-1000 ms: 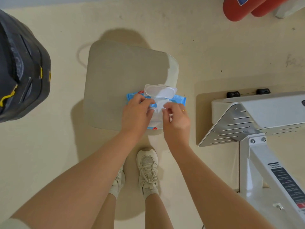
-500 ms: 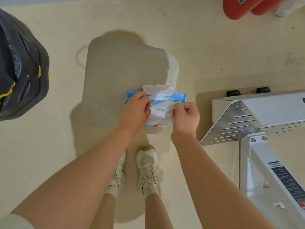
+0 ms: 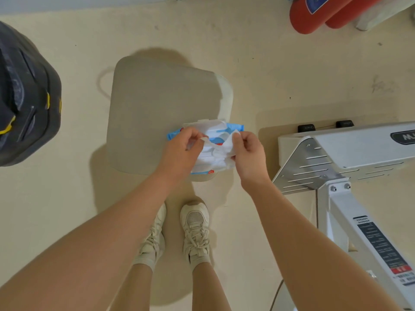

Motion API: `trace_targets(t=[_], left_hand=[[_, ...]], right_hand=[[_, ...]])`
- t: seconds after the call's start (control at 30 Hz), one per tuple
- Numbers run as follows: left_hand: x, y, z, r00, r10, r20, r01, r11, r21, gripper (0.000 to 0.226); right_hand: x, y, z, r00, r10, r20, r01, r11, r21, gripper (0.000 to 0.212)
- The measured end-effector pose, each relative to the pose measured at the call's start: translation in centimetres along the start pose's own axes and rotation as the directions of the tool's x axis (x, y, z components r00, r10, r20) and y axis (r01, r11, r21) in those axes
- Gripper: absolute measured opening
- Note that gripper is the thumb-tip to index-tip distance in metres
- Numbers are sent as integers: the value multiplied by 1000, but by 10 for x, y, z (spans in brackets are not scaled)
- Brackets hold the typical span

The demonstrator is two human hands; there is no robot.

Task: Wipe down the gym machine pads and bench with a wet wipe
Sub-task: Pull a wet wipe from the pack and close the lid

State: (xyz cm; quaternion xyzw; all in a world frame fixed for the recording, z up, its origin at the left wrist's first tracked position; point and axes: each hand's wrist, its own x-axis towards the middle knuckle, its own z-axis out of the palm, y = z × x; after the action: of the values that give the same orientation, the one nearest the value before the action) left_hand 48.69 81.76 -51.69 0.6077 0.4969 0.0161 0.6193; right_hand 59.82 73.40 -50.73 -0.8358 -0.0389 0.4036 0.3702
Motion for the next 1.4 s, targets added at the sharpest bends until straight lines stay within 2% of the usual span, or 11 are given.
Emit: trace_targets(t=[0.17,0.37,0.57,0.67,0.77,0.97,1.1,1.17,1.23,1.3,1.4], left_hand=[[-10,18,-6,992,117,38,-118,992,44,16],[-20,45,-21,947,319,-32,-300,915,268,11],[-15,40,-32,977,211,-43,-194,949,249,10],[-12,23,-32,990,78,119,-105,964,244,24],[-3,-7,-33,973,35,226,-154,831,535,67],[5,-10,-15,980,92,176,-194,646,738,51],[1,13,-29,981,115,154,-177,851,494,43],[-17,43,-37,997,19,80,-15,999,-48,26],[-32,73,-39,966,-106,234,209,855,-476,37],[-43,88,-40,931,-114,347,290,809,-511,48],[-53,96,-45,952,-92,292,210,891,-404,20]], right_hand=[[-13,-11,-11,987,-161,23,160,987,23,27],[-28,-39,-16,977,155,147,-213,773,598,28],[-35,-41,-3,988,5,156,-48,962,269,15],[-35,-38,3,992,-5,126,-20,980,198,15],[-31,-41,8,971,48,236,-163,851,499,17],[-25,-52,-22,991,-58,124,-37,759,651,22],[-40,-65,-32,984,-41,173,-37,903,427,25],[-47,-71,-33,980,-4,200,-79,910,407,20],[-53,-78,-34,978,25,208,-104,918,383,16],[-55,-84,-36,985,59,165,-122,908,402,14],[-56,-91,-35,990,130,61,-143,867,478,16]])
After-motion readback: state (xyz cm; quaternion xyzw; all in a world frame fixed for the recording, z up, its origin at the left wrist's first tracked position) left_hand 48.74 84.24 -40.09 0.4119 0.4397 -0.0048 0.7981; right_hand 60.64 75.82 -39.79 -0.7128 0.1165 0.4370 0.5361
